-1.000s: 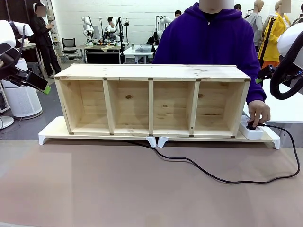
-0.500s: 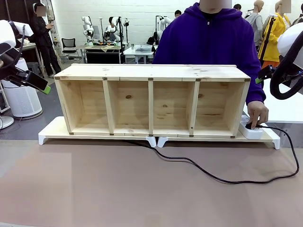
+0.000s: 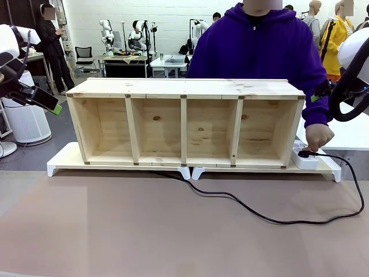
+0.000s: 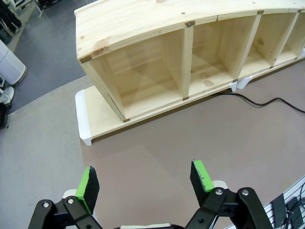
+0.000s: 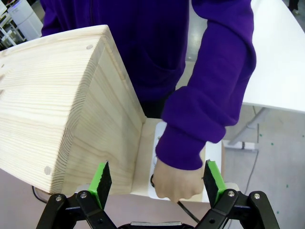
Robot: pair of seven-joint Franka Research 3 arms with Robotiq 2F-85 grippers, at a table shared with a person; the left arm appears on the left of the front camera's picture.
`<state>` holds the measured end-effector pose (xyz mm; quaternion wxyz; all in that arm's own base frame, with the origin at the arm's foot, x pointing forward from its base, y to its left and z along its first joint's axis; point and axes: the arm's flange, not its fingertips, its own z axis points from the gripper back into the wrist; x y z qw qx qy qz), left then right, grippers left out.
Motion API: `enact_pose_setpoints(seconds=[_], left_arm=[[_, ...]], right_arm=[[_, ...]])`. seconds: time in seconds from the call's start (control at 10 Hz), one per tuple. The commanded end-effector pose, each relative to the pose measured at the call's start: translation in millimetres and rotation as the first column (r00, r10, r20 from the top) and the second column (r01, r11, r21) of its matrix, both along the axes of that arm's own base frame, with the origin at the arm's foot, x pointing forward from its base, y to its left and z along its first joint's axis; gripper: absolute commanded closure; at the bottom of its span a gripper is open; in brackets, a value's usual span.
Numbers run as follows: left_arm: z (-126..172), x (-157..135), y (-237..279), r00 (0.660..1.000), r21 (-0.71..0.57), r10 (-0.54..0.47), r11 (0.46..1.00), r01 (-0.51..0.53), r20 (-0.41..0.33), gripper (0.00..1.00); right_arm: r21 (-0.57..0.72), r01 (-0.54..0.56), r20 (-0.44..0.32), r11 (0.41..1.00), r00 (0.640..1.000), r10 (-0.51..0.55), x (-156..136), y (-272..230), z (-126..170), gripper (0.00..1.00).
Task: Perform cable management.
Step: Release the Power Cable when the human grasps it.
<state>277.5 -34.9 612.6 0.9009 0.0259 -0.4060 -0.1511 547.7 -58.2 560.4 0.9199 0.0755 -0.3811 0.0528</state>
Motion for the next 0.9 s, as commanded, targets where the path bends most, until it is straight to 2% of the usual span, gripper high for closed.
enact_pose_setpoints(seconds=[0.0, 0.8], left_arm=[[0.2, 0.5, -0.5, 1.0, -0.012, 0.006, 1.0, -0.006, 0.004, 0.0], [0.2, 0.5, -0.5, 1.0, -0.012, 0.006, 1.0, -0.006, 0.004, 0.0]], right_arm=[[0.003, 0.005, -0.003, 1.0, 1.0, -0.005, -0.2, -1.6, -0.4, 0.0], [0.003, 0.005, -0.003, 1.0, 1.0, -0.005, -0.2, -1.6, -0.4, 0.0]])
